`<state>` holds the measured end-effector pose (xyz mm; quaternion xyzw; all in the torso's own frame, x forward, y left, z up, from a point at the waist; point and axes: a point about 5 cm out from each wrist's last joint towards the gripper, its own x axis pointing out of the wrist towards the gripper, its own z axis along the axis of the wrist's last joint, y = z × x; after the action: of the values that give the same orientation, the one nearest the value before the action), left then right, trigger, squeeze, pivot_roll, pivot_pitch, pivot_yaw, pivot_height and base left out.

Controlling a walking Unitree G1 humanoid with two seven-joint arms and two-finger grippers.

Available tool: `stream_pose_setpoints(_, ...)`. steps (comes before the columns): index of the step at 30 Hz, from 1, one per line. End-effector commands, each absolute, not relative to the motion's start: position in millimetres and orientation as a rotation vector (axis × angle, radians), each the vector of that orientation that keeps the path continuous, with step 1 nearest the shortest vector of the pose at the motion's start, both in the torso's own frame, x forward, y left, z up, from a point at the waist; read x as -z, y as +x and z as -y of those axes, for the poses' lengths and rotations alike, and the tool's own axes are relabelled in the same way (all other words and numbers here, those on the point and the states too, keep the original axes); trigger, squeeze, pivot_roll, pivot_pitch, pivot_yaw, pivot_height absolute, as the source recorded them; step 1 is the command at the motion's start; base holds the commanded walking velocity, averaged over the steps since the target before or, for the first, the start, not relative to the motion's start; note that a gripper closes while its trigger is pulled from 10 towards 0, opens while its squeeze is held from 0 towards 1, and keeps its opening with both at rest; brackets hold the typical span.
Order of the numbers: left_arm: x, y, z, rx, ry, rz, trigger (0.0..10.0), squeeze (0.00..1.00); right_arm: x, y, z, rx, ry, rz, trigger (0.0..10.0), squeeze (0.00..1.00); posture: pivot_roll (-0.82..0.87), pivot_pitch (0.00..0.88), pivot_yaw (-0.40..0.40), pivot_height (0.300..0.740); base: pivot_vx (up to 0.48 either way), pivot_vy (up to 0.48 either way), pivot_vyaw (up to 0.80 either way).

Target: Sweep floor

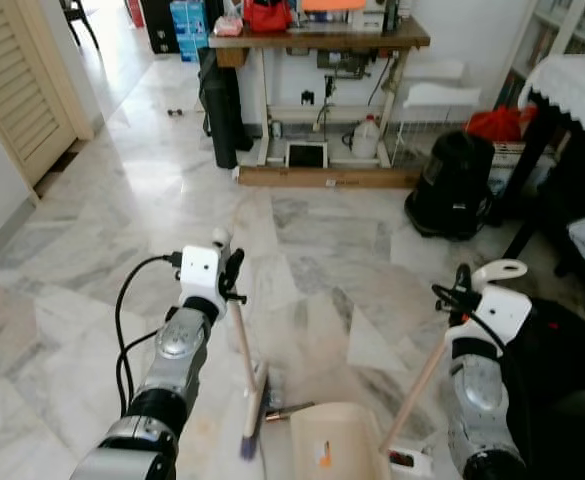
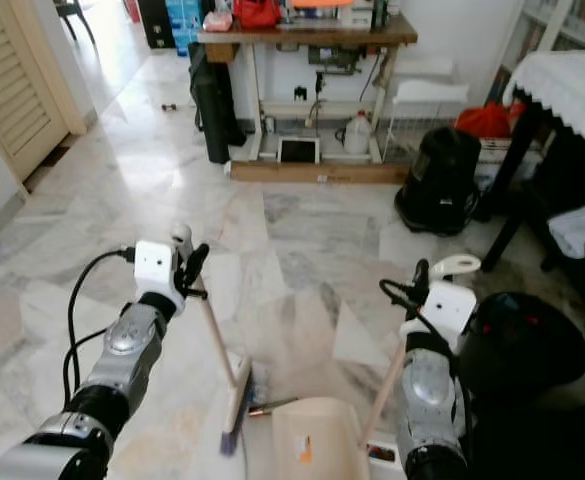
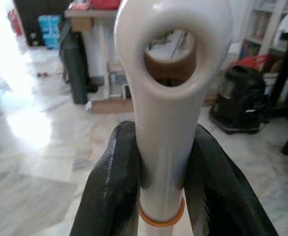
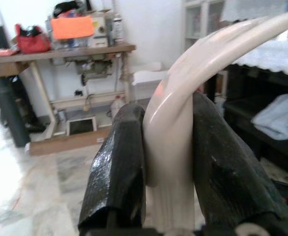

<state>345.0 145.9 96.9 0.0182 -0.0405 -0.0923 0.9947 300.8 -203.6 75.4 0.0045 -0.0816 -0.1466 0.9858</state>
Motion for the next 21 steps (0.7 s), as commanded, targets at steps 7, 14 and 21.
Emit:
stream_pose_setpoints(7, -107.7, 349.2, -147.2, 0.184, 0.056, 0.123, 10.0, 0.0, -83.1, 302.7, 205.8, 0.305, 0.021, 0.203, 10.0, 0.0, 0.06, 0.005, 0.008, 0.74, 0.304, 0.0, 0.0)
stream_pose_setpoints(14, -108.6, 349.2, -147.8, 0.18, 0.053, 0.129, 10.0, 0.0, -83.6, 302.9, 206.1, 0.305, 0.018, 0.204, 10.0, 0.0, 0.06, 0.007, 0.007, 0.74, 0.201, 0.0, 0.0)
stream_pose_setpoints(21, -108.3, 348.6, -148.3, 0.18, 0.049, 0.131, 10.0, 0.0, -83.7, 302.6, 207.8, 0.305, 0.013, 0.204, 10.0, 0.0, 0.06, 0.009, 0.006, 0.74, 0.0, 0.0, 0.0)
